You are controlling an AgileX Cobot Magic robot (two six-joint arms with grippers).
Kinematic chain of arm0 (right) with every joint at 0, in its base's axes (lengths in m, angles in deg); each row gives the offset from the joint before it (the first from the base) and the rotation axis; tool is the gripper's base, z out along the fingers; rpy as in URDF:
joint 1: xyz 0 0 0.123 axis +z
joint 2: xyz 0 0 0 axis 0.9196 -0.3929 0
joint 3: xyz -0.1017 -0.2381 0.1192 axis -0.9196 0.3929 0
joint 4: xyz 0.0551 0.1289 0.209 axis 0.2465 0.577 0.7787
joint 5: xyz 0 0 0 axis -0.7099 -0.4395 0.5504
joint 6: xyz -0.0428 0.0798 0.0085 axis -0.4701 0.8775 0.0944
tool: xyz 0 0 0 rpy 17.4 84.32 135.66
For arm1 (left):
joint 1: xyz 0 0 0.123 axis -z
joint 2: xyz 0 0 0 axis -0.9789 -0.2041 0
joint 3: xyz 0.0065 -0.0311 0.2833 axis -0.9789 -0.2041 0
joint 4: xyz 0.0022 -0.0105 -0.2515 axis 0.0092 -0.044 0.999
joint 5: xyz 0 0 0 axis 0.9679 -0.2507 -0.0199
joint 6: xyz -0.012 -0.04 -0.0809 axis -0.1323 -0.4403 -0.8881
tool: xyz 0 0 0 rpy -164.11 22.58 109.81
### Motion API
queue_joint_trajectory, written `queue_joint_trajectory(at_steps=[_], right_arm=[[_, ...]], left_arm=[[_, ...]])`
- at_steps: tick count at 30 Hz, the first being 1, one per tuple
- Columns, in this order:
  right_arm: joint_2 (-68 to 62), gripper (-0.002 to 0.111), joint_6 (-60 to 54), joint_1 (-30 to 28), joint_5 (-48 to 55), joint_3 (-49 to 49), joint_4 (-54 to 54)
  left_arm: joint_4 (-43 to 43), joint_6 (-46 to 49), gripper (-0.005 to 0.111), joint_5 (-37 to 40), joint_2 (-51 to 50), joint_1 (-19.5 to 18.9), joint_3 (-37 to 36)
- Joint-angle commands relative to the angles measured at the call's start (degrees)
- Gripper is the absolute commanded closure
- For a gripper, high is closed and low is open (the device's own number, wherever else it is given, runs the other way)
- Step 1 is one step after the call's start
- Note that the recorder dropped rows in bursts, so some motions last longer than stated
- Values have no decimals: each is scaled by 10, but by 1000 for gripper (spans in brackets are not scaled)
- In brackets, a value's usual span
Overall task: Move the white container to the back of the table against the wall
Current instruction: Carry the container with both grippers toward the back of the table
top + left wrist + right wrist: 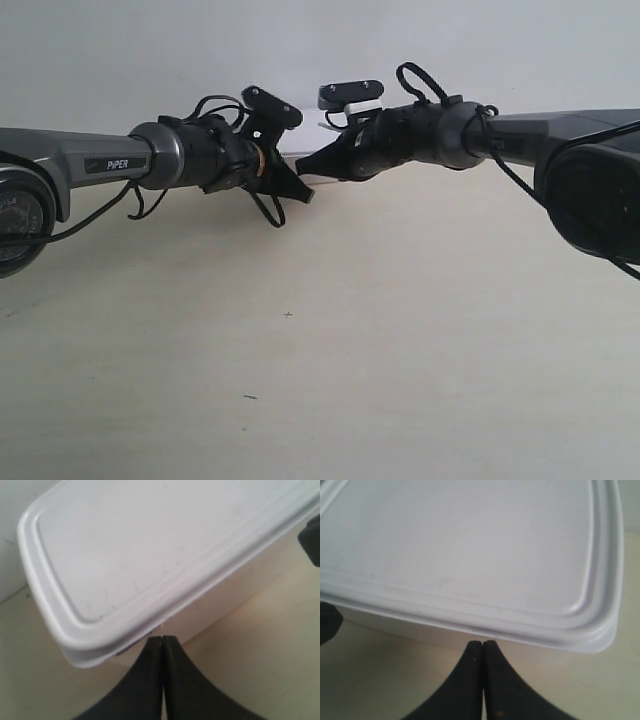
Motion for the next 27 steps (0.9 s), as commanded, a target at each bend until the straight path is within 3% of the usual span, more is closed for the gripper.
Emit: queue_joint_trajectory(at_steps=[1,8,27], right_arm=[[0,108,-7,2,-11,-4,0],[-1,108,-24,2,-21,-4,0],[-1,108,-100,2,-50,-4,6]], left_arm=[[-51,-3,107,33,2,-1,6],[-92,-4,107,36,3,-1,6],[-93,-16,107,13,3,-14,6]])
